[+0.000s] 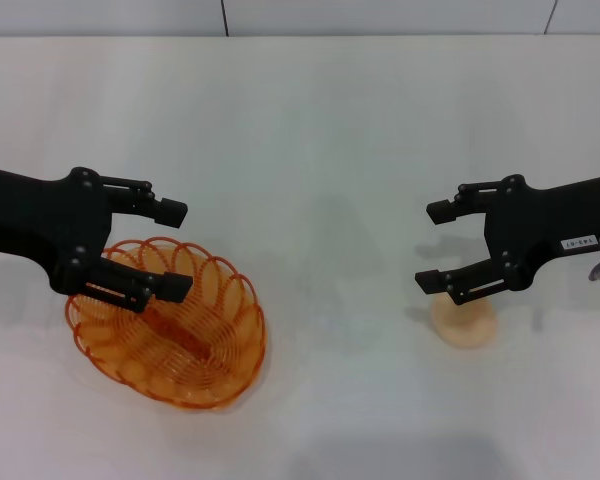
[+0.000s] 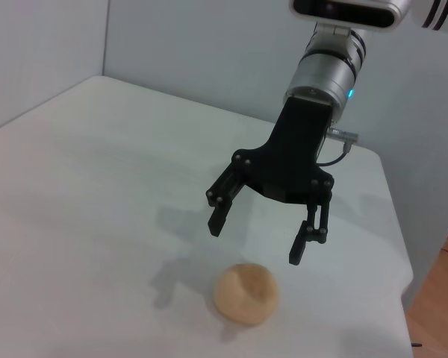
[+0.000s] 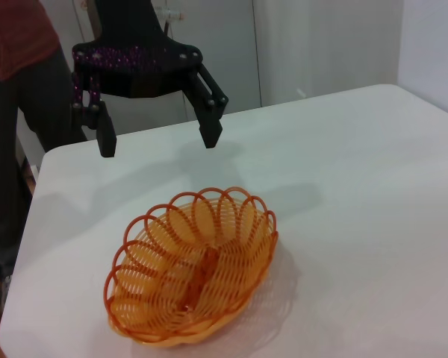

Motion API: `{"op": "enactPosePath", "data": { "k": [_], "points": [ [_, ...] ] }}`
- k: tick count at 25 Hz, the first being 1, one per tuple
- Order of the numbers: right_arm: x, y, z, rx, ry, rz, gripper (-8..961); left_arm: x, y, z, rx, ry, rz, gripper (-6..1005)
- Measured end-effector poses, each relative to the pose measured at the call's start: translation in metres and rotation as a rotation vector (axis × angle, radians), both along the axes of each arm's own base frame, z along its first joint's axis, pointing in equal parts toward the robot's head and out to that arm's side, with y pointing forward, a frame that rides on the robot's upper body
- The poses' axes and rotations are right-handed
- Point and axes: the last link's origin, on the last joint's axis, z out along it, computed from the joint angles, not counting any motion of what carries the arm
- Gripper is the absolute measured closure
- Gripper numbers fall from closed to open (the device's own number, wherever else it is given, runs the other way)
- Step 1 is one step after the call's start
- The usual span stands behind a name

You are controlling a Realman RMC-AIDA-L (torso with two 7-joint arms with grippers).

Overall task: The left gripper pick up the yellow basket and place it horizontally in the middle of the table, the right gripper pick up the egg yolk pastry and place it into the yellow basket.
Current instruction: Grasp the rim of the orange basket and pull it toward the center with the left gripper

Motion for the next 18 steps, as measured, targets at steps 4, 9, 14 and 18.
{"op": "enactPosePath", "data": {
  "k": [4,9,14,18],
  "points": [
    [0.0006,-0.0003,0.0001,0.000,0.000,-0.002,84,0.0000,0.0001,0.0000,0.000,0.000,0.001,123],
    [0.0005,-0.0002,0.0001,0.000,0.000,-0.003,85,0.0000,0.0002,0.0000,0.001,0.000,0.002,124],
    [0.0005,-0.0002,0.0001,0.000,0.000,-0.003,85,0.0000,0.0003,0.0000,0.002,0.000,0.001,124],
    [0.0005,-0.0002,0.0001,0.000,0.000,-0.003,85,0.0000,0.0003,0.0000,0.002,0.000,0.001,125]
  ]
}}
